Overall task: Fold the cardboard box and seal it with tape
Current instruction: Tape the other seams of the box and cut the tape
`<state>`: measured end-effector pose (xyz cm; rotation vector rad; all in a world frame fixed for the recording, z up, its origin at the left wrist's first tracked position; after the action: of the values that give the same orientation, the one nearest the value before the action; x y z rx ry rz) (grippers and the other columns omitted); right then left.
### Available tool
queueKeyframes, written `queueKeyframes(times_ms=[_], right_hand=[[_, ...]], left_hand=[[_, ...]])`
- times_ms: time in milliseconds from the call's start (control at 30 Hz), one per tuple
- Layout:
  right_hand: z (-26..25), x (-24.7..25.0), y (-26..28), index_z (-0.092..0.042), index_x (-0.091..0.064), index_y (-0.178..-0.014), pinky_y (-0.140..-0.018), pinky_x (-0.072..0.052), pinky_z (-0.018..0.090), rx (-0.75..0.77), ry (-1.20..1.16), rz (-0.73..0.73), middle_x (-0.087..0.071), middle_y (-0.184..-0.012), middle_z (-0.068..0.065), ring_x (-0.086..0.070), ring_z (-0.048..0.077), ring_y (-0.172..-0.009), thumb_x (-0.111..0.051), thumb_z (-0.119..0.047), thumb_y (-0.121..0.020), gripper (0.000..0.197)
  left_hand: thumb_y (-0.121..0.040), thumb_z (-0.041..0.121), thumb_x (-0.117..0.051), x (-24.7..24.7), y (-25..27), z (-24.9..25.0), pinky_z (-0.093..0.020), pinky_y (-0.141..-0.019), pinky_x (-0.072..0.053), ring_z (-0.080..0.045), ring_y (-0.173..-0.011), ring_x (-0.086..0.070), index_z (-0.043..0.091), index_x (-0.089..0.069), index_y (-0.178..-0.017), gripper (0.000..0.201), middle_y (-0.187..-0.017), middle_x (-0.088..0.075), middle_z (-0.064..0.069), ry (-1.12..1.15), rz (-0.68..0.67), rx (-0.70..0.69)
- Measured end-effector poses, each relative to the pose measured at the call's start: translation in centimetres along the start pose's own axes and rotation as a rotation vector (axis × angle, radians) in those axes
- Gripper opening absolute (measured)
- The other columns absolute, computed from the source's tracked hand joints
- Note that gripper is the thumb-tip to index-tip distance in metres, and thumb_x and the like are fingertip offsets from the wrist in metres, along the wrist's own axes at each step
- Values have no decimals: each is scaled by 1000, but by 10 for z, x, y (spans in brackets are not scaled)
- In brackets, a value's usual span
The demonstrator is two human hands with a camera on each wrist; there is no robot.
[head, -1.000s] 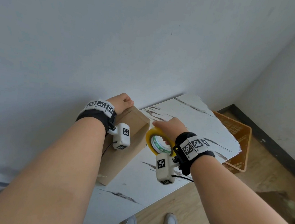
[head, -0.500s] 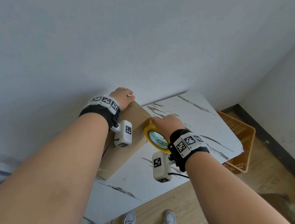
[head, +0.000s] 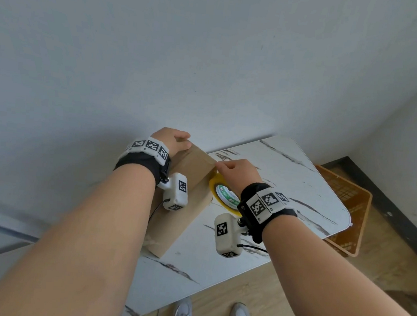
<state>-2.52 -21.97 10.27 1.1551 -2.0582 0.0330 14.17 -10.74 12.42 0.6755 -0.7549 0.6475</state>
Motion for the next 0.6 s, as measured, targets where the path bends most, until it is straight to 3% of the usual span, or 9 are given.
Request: queueKeyframes(times_ms=[67, 133, 200, 267, 333, 433, 533, 600], right_hand=[[1, -2, -2, -31, -52, -56, -50, -32, 24, -1, 1, -12, -46, -56, -9, -45, 14, -56, -49, -36, -93, 37], [0, -1, -2, -33, -63, -71, -56, -38, 25, 15, -1, -45, -57, -67, -7, -53, 18, -67, -48, -37, -94, 28], [0, -1, -3, -28, -69, -110, -81, -47, 28, 24, -17, -83, -69, -106, -2, -61, 20, -99, -51, -38, -94, 26], [1, 3, -4, -22, -56, -134, -99, -41, 32, 9, -11, -90, -59, -132, 2, -55, 20, -120, -57, -34, -91, 44], [5, 5, -6, -20, -55, -132, -98, -43, 32, -13, -38, -95, -58, -131, 5, -55, 20, -116, -61, -23, -87, 46], [15, 8, -8, -17, -59, -118, -80, -44, 30, -52, -73, -102, -59, -112, 4, -55, 20, -100, -63, -18, -82, 36], [27, 14, -9, -15, -61, -106, -72, -44, 29, -98, -54, -108, -55, -91, -2, -55, 18, -89, -63, -24, -81, 26], [32, 19, -12, -14, -62, -103, -67, -41, 28, -102, -62, -91, -55, -89, -2, -51, 15, -83, -63, -26, -82, 25]], left_hand=[[-92, 28, -60, 1, 0, -2, -27, -106, -32, -19, -128, -49, 24, -56, -132, 40, -138, -54, 0, 28, 5, 15], [-93, 28, -59, -1, -1, 3, -28, -107, -32, -20, -129, -48, 22, -55, -133, 41, -139, -53, -1, -2, -4, 21], [-95, 25, -55, 0, -3, 12, -31, -110, -31, -22, -133, -43, 21, -51, -136, 42, -145, -46, -3, -137, 12, 14], [-93, 14, -53, 5, -2, 31, -32, -112, -30, -22, -136, -38, 23, -54, -132, 40, -149, -39, -3, -232, 94, -58], [-89, 8, -56, -2, 2, 53, -29, -106, -35, -19, -130, -46, 25, -66, -117, 34, -141, -49, 1, -203, 73, -166], [-85, 29, -66, -32, 13, 68, -31, -101, -41, -13, -116, -55, 31, -71, -107, 23, -123, -63, 9, -258, -156, -232], [-84, 36, -67, -36, 13, 67, -36, -98, -46, -14, -109, -59, 31, -73, -103, 21, -113, -68, 9, -264, -171, -205], [-85, 33, -67, -33, 11, 65, -35, -97, -47, -16, -108, -60, 25, -74, -105, 22, -113, -68, 4, -233, -171, -189]])
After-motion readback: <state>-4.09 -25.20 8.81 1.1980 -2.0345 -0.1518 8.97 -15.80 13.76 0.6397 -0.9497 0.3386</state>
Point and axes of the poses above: each hand's wrist, its own y-axis away from the middle knuckle, its own x-axis out of the back of the hand, z = x × y, the point moved 8 cm from there along -y, towards the middle knuckle
